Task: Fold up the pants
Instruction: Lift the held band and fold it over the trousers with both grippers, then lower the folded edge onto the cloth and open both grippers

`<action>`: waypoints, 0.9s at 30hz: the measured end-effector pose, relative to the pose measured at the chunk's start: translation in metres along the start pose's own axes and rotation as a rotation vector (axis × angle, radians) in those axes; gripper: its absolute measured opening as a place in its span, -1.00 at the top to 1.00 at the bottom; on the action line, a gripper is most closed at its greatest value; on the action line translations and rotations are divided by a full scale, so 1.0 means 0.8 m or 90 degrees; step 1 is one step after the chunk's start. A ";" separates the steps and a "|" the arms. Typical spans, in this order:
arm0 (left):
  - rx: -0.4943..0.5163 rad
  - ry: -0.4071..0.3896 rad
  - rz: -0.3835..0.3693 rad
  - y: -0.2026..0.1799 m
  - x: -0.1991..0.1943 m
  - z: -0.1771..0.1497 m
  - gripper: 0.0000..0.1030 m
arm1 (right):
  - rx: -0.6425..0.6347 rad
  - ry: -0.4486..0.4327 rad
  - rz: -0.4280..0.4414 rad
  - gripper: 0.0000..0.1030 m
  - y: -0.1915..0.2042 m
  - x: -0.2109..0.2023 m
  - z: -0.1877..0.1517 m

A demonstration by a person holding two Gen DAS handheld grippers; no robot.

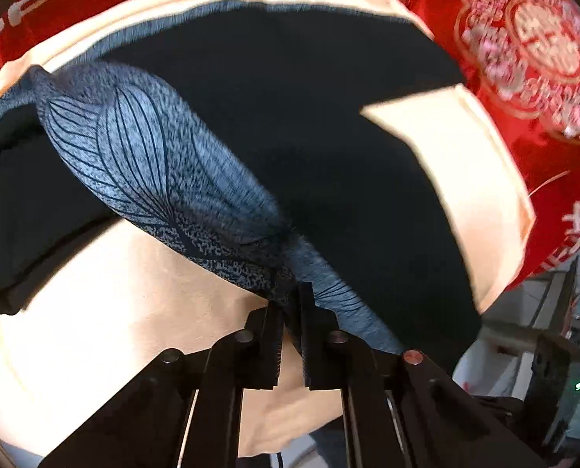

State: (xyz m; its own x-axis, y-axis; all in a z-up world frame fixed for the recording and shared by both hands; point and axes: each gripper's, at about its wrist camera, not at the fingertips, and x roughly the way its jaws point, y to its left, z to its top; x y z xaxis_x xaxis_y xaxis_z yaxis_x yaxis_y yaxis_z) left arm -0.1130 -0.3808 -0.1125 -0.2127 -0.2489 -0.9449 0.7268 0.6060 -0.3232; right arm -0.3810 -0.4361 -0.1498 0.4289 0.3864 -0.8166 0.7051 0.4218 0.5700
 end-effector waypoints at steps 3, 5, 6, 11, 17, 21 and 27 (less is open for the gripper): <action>-0.014 -0.022 -0.021 -0.002 -0.027 0.010 0.83 | -0.022 -0.025 0.035 0.94 0.017 -0.040 0.029; -0.012 -0.039 -0.021 -0.010 -0.040 0.026 0.83 | -0.048 -0.051 0.051 0.94 0.033 -0.071 0.061; -0.013 -0.047 -0.022 -0.013 -0.046 0.036 0.83 | -0.062 -0.063 0.055 0.94 0.039 -0.086 0.079; -0.022 -0.080 -0.025 -0.018 -0.063 0.100 0.83 | -0.131 -0.117 0.053 0.94 0.064 -0.146 0.184; -0.012 -0.148 0.007 -0.018 -0.076 0.182 0.83 | -0.179 -0.147 0.007 0.94 0.077 -0.168 0.331; -0.021 -0.161 0.063 -0.013 -0.070 0.211 0.83 | -0.210 -0.165 -0.085 0.94 0.086 -0.156 0.412; -0.042 -0.132 0.136 0.001 -0.046 0.213 0.82 | -0.228 -0.158 -0.142 0.92 0.089 -0.122 0.474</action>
State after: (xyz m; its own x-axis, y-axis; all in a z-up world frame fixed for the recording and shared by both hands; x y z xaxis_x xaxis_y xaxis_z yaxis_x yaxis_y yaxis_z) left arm 0.0068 -0.4998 -0.0694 0.0826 -0.2554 -0.9633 0.6955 0.7070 -0.1278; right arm -0.1586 -0.7547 -0.0646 0.4414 0.0659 -0.8949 0.5749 0.7450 0.3384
